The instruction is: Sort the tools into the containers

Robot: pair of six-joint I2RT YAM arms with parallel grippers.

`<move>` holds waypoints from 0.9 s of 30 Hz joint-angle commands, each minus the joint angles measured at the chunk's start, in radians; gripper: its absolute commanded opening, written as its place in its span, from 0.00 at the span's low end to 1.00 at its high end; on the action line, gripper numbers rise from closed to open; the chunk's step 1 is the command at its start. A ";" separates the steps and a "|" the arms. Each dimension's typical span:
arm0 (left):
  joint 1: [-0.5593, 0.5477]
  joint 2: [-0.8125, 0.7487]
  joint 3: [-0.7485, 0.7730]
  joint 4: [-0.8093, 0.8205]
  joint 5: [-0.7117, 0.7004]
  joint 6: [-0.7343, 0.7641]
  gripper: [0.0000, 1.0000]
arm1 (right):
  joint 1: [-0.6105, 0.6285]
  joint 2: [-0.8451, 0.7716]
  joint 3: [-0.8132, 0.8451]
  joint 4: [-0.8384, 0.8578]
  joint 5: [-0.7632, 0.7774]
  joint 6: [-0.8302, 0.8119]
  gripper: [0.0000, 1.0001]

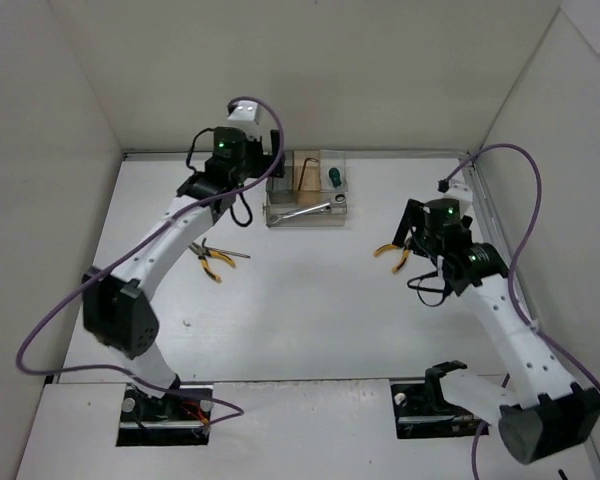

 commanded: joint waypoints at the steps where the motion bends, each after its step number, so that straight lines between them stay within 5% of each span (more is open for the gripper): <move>1: 0.016 -0.192 -0.135 -0.146 -0.083 -0.046 0.99 | -0.039 0.115 0.061 0.019 0.066 0.117 0.79; 8: 0.064 -0.536 -0.529 -0.249 -0.110 -0.129 1.00 | -0.110 0.345 0.132 0.019 0.073 0.206 0.82; 13: 0.105 -0.708 -0.664 -0.359 -0.168 -0.209 1.00 | -0.131 0.397 0.147 0.024 0.072 0.226 0.83; 18: 0.162 -0.716 -0.738 -0.398 -0.169 -0.304 1.00 | -0.134 0.408 0.138 0.027 0.058 0.228 0.83; 27: 0.201 -0.544 -0.631 -0.375 -0.126 -0.387 0.99 | -0.125 0.374 0.089 0.042 0.092 0.189 0.83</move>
